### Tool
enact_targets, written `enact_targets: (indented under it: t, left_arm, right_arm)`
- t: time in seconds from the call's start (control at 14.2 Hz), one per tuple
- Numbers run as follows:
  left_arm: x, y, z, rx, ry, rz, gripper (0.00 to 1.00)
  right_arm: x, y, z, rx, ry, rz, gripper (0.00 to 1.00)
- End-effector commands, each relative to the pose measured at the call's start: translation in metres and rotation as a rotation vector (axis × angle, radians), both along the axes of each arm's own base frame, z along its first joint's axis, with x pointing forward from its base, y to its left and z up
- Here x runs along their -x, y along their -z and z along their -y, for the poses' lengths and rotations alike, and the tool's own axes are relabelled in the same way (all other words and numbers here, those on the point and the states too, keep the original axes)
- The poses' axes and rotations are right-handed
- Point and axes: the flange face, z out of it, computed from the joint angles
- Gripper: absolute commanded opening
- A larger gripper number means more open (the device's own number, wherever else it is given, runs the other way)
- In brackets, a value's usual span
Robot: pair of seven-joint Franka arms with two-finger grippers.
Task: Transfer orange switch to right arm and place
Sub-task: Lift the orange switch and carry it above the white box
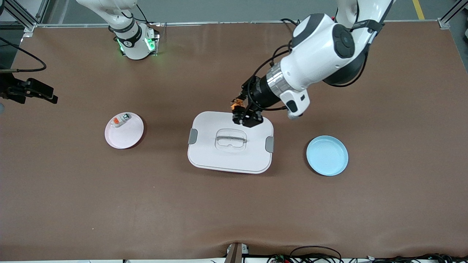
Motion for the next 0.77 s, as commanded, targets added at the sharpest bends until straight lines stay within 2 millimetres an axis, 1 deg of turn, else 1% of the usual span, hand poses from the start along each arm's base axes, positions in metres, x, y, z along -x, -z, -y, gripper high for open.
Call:
enact_targets:
  t: [0.0, 0.07, 0.14, 0.21, 0.28, 0.42, 0.56, 0.7]
  left_arm:
    - [0.006, -0.009, 0.019, 0.031, -0.022, 0.019, 0.34]
    - [0.009, -0.008, 0.026, 0.039, -0.024, 0.025, 0.34]
    - [0.011, -0.008, 0.030, 0.043, -0.023, 0.029, 0.34]
    - [0.010, -0.004, 0.031, 0.042, -0.023, 0.029, 0.34]
    - [0.017, -0.004, 0.039, 0.045, -0.009, 0.027, 0.34]
    - [0.020, -0.006, 0.042, 0.043, -0.007, 0.030, 0.35]
    - [0.024, -0.006, 0.047, 0.037, 0.003, 0.035, 0.35]
    - [0.025, -0.006, 0.047, 0.032, 0.007, 0.040, 0.35]
  right_arm:
    - [0.002, -0.001, -0.007, -0.006, -0.013, 0.001, 1.00]
    - [0.003, -0.001, -0.016, -0.003, -0.026, -0.002, 1.00]
    - [0.003, 0.002, -0.024, 0.000, -0.031, -0.010, 1.00]
    - [0.003, 0.003, -0.025, -0.011, -0.030, -0.011, 1.00]
    - [0.003, 0.002, -0.027, -0.029, -0.029, -0.008, 1.00]
    - [0.004, 0.001, -0.039, -0.134, -0.021, -0.006, 1.00]
    - [0.004, 0.009, -0.052, -0.256, 0.081, -0.012, 1.00]
    - [0.008, 0.013, -0.065, -0.389, 0.127, -0.005, 1.00]
